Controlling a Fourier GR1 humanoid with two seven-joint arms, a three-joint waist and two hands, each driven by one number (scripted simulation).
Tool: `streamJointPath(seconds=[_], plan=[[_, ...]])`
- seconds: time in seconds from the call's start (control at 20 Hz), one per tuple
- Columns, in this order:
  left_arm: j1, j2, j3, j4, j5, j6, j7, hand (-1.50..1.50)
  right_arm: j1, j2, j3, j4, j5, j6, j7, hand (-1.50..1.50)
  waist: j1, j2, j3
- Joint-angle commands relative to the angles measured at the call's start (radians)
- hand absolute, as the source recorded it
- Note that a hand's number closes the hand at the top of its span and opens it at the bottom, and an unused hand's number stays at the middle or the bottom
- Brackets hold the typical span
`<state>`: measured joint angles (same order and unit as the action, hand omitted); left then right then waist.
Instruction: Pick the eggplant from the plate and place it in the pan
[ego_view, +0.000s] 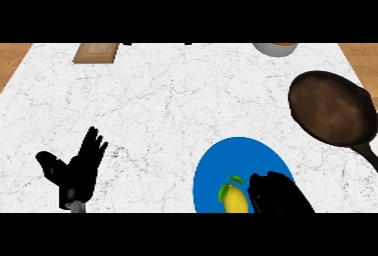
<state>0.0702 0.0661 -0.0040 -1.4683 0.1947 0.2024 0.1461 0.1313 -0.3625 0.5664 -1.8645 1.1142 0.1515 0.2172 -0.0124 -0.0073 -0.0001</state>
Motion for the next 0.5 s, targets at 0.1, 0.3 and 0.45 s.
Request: streamJointPath(seconds=[0.1,0.3,0.45], plan=[[0.026,-0.002,-0.012,-0.016,-0.018,0.017,0.020,0.00,0.078,-0.026,-0.060,-0.257,0.048,-0.180,0.003,1.50,-0.011,-0.001,0.001],[0.048,0.007,0.015,0.029,0.009,-0.034,-0.060,0.00,0.162,-0.075,-0.183,-0.453,-0.038,-0.190,0.008,1.50,-0.010,0.002,0.000],[0.025,0.004,0.002,0.028,-0.014,-0.016,-0.032,0.00,0.124,-0.004,-0.214,-0.456,-0.058,-0.159,0.068,1.50,0.006,0.006,0.000]])
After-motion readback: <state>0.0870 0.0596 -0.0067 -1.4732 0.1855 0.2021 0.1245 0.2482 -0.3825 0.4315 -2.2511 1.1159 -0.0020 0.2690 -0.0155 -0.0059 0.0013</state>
